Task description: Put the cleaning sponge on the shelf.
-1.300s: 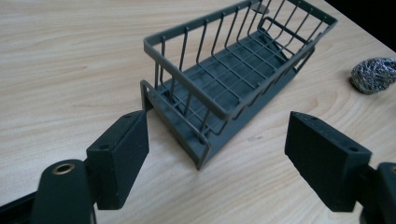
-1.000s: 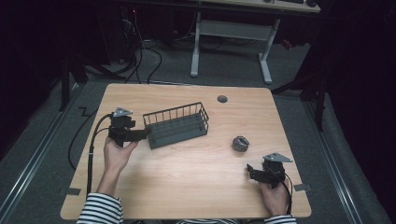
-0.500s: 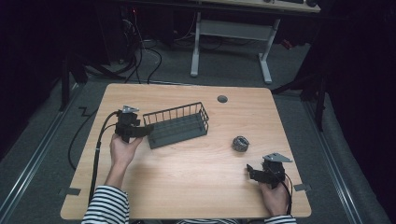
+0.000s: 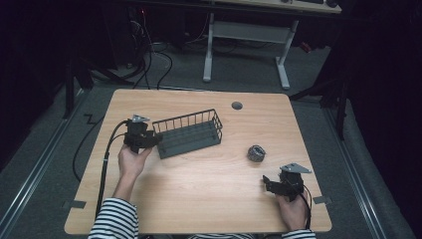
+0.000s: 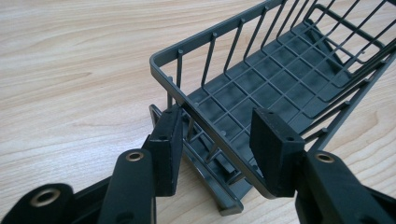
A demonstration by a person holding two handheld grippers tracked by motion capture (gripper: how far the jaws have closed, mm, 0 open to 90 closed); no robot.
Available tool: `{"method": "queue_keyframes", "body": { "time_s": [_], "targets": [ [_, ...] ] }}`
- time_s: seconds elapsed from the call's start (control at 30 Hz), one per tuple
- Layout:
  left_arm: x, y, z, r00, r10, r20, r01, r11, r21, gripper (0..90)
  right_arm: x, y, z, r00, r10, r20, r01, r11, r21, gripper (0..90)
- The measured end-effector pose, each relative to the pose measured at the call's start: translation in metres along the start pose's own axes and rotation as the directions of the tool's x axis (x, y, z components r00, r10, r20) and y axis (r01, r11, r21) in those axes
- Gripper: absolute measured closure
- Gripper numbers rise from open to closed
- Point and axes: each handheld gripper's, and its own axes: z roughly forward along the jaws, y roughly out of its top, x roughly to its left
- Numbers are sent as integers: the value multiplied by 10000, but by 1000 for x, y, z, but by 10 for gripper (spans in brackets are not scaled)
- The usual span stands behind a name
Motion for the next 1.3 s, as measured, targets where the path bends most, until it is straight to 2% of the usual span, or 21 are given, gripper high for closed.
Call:
{"method": "queue_keyframes", "body": {
  "time_s": [0.37,0.6,0.97,1.3],
  "targets": [
    [-3,-1,-3,9999,79,-68,-80,9999,-88,571,0,0,0,10000,-5,0,5,10000,1,193],
    [-8,-1,-2,9998,175,125,-174,9998,-120,585,0,0,0,10000,-3,2,3,10000,0,193],
    [-21,-1,2,9983,402,426,-395,9991,-159,590,0,0,0,10000,-4,3,4,10000,0,193],
    [-32,1,6,9976,510,479,-504,9986,-137,588,0,0,0,10000,-1,3,1,10000,1,193]
  ]
}}
